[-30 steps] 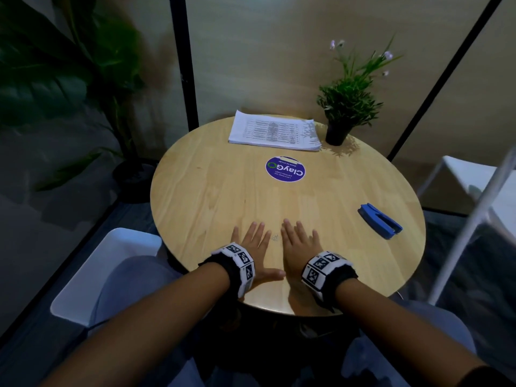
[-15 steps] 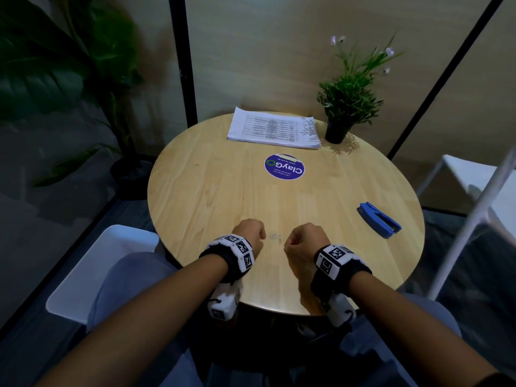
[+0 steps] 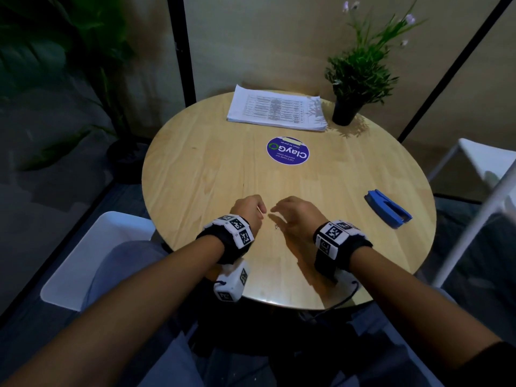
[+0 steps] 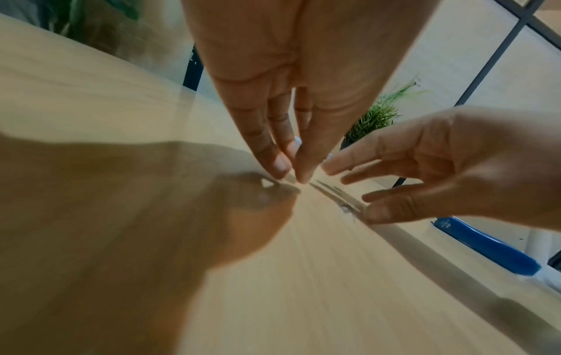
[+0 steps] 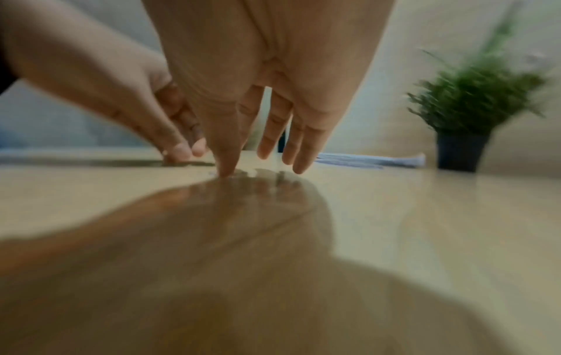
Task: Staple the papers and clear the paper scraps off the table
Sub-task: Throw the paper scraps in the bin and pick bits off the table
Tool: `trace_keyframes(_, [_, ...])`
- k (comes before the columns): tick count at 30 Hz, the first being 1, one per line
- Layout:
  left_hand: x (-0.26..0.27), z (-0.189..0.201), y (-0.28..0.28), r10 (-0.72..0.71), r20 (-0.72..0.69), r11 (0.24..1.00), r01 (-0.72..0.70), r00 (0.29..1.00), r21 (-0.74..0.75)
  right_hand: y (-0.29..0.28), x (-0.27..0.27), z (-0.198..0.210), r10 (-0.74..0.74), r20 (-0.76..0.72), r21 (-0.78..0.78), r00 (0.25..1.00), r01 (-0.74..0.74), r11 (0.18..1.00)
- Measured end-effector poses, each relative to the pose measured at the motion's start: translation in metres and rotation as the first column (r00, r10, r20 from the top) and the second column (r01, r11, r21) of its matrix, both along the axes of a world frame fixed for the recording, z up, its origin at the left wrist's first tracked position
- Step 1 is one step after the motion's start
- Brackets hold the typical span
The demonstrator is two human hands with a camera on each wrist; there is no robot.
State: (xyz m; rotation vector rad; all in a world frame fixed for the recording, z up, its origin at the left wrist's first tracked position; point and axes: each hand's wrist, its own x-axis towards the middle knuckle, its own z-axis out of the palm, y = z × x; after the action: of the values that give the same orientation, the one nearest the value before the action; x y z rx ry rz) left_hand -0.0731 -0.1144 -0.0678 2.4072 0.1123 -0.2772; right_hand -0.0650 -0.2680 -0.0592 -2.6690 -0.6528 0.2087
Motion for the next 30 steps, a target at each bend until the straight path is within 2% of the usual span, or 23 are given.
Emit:
trace_keyframes(1, [-0.001,0.001,0.002,-0.002,-0.002,1.000,0.002,1.000,0.000,0.002,-0.002,-0.002,0.082,0.035,-0.041,0.996,-0.080,0.996])
trace_keyframes(3, [-0.002,0.001,0.003,-0.010,-0.006,1.000,0.010,1.000,0.012,0.005,-0.005,-0.003,0.199,0.002,-0.158,0.980,-0.196,0.968])
trace_keyframes(5, [-0.004,0.001,0.003,-0.024,-0.017,1.000,0.024,1.000,0.019,0.005,-0.005,-0.001,0.229,-0.046,-0.232,0.972,-0.233,0.944])
trace_keyframes(8, [-0.007,0.002,0.000,-0.051,-0.035,0.998,0.052,0.998,0.023,0.002,-0.006,0.003,0.224,-0.037,-0.284,0.974,-0.225,0.932])
trace_keyframes(13, [-0.011,0.005,-0.004,-0.069,-0.060,0.996,0.072,0.996,0.045,0.001,-0.012,0.004,0.161,-0.047,-0.307,0.986,-0.168,0.937])
trace_keyframes(19, [-0.013,0.007,0.000,-0.050,-0.075,0.996,0.055,0.996,0.064,0.005,-0.018,0.003,0.014,-0.052,-0.275,0.999,-0.028,0.961])
trace_keyframes(30, [-0.024,0.015,-0.002,-0.042,-0.060,0.997,0.046,0.997,0.059,0.016,-0.016,0.012,-0.188,-0.143,-0.323,0.972,0.134,0.937])
